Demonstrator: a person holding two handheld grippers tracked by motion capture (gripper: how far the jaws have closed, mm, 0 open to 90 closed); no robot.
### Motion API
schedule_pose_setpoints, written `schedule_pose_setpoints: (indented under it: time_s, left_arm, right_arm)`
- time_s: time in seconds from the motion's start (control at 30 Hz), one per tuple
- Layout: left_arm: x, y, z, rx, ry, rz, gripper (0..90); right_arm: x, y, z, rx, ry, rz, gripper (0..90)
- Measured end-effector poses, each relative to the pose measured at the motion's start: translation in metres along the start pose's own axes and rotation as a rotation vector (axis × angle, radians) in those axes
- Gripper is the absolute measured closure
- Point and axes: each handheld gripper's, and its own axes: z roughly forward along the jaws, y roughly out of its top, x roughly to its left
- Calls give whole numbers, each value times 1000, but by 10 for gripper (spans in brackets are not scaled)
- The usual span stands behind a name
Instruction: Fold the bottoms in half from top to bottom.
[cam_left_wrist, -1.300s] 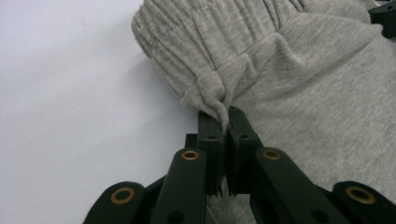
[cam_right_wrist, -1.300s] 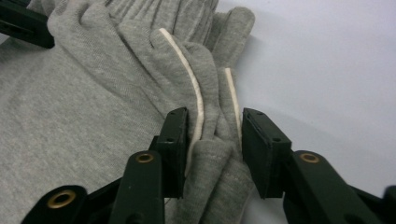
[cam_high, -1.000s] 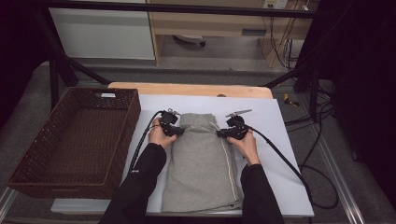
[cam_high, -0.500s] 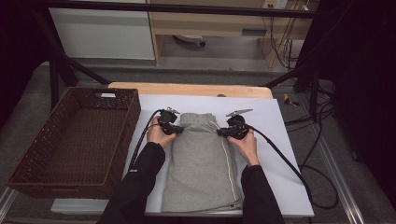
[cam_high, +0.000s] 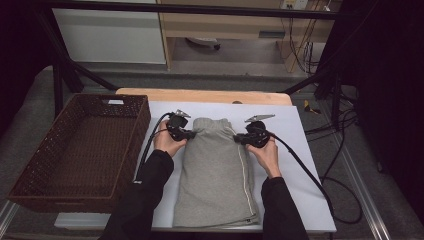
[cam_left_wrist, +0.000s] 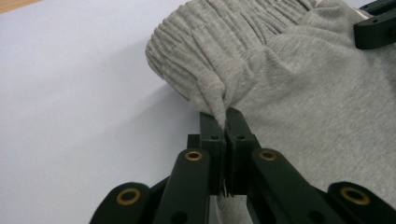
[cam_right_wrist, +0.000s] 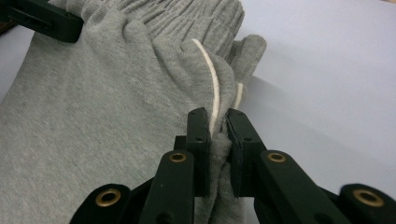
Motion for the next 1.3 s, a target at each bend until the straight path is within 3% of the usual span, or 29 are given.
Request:
schedule_pose_setpoints:
  time_s: [0.33, 0.77, 1.3]
  left_arm:
    - [-1, 12, -6, -31, 1, 6, 883]
    - [-20, 0, -26, -35, -30, 74, 883]
    - [-39, -11, -47, -33, -48, 97, 882]
  right_arm:
    - [-2, 4, -6, -81, -38, 5, 810]
    - [9, 2, -25, -87, -31, -105, 809]
    - [26, -5, -43, -91, -27, -195, 809]
